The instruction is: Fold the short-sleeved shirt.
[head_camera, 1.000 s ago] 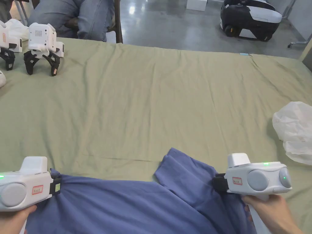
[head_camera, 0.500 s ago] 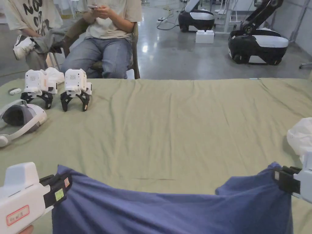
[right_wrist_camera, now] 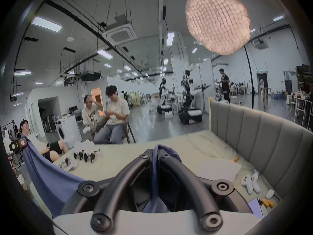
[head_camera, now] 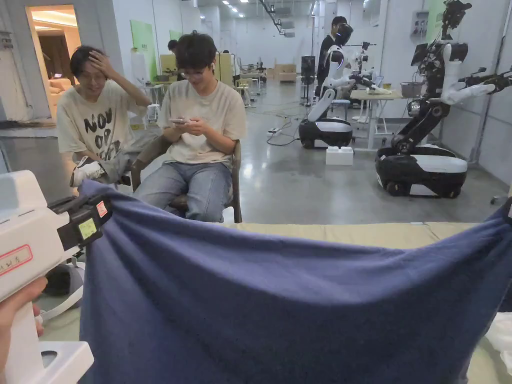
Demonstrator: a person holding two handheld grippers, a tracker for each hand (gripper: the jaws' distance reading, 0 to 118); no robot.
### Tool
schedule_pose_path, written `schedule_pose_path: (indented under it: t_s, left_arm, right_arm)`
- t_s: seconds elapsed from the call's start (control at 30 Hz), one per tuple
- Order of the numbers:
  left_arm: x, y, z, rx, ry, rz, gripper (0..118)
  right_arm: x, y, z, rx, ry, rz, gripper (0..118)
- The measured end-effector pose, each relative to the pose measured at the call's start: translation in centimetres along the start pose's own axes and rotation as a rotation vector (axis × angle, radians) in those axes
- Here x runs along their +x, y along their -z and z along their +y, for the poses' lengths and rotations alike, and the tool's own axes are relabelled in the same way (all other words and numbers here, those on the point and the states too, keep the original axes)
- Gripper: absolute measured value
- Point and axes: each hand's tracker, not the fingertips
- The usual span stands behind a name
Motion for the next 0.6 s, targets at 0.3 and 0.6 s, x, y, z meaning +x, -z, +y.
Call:
schedule_pose_path:
  t_s: [0.3,0.6]
  left_arm:
    - [-1.0,7.8,3.5,0.037,-0.004,0.023,0]
    - [-0.9,17.5,4.7,0.010,0.023,0.091,0]
  right_arm:
    - [-1.3,7.3,6.4,0.065,-0.042,-0.045,2]
    - [-1.9,15.1,9.7,0.095,-0.088,-0.087,2]
